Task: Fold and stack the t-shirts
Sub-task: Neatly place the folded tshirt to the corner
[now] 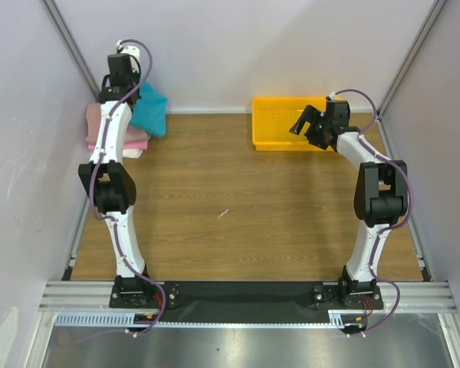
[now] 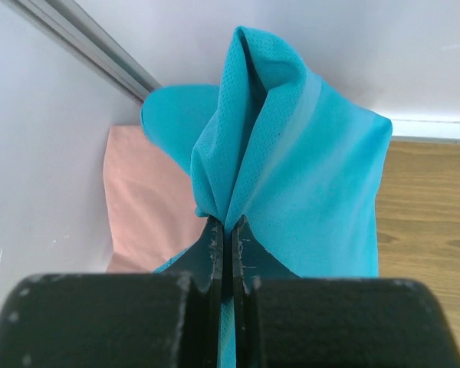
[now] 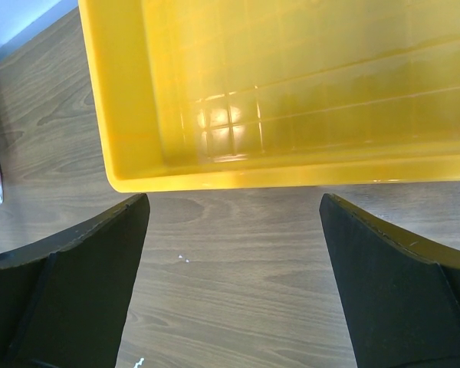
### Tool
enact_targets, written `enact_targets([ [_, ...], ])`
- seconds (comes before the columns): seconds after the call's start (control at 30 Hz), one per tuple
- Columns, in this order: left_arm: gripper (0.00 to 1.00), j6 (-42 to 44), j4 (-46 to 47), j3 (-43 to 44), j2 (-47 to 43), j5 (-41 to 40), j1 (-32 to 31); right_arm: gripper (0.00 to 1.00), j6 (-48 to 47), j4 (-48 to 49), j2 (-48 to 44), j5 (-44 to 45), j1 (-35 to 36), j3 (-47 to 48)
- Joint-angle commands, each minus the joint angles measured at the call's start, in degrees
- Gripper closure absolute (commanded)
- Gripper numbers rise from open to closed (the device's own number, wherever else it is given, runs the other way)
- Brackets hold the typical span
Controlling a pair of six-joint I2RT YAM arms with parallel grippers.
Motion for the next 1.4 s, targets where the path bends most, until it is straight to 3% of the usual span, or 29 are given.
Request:
enact_targets([
  [0.0, 1.0, -4.07, 0.44, 3.94, -4.09, 4.54, 3.18, 0.0, 0.64, 0.19, 1.12, -0.3, -0.27, 3.18],
  [0.3, 0.99, -1.63, 3.34, 0.86, -2.52, 6.04, 7.14, 0.0, 1.7, -0.07, 3.05, -1.71, -0.27, 4.32],
  [0.43, 1.0, 0.49, 4.56, 1.65, -0.49, 3.14, 8.98, 0.0, 1.44, -0.86, 3.49, -1.71, -0.19, 5.11],
  [0.63, 0.98, 0.05, 7.11, 2.97, 2.75, 6.03, 12.58, 0.0, 1.88, -1.74, 4.9, -1.88, -0.27, 6.78],
  [0.83, 0.96, 1.37, 8.87, 1.13, 6.1, 4.72, 12.59, 0.0, 2.14, -3.06, 6.3, -1.53, 0.08, 9.42],
  [0.93, 0.82, 1.29, 10.36, 1.03, 7.85, 3.49, 12.59, 0.0, 2.14, -3.23, 6.83, -1.71, 0.25, 10.03],
  [1.0, 0.59, 0.5, 11.16, 2.08, 9.0, 0.87, 12.59, 0.0, 1.96, -4.37, 7.27, -1.79, 0.43, 11.52],
  [1.03, 0.42, 0.23, 11.07, 2.53, 9.18, 0.15, 12.59, 0.0, 1.79, -5.16, 7.79, -1.88, 0.52, 12.05],
  [1.2, 0.01, -2.93, 8.88, 7.87, 8.04, -0.73, 12.33, 0.0, 1.44, -5.96, 8.24, -2.06, 1.22, 14.25],
  [1.37, 0.0, -7.31, 6.5, 8.34, 3.21, -3.29, 10.4, 0.0, 0.29, -6.84, 9.29, -2.15, 2.45, 17.59],
])
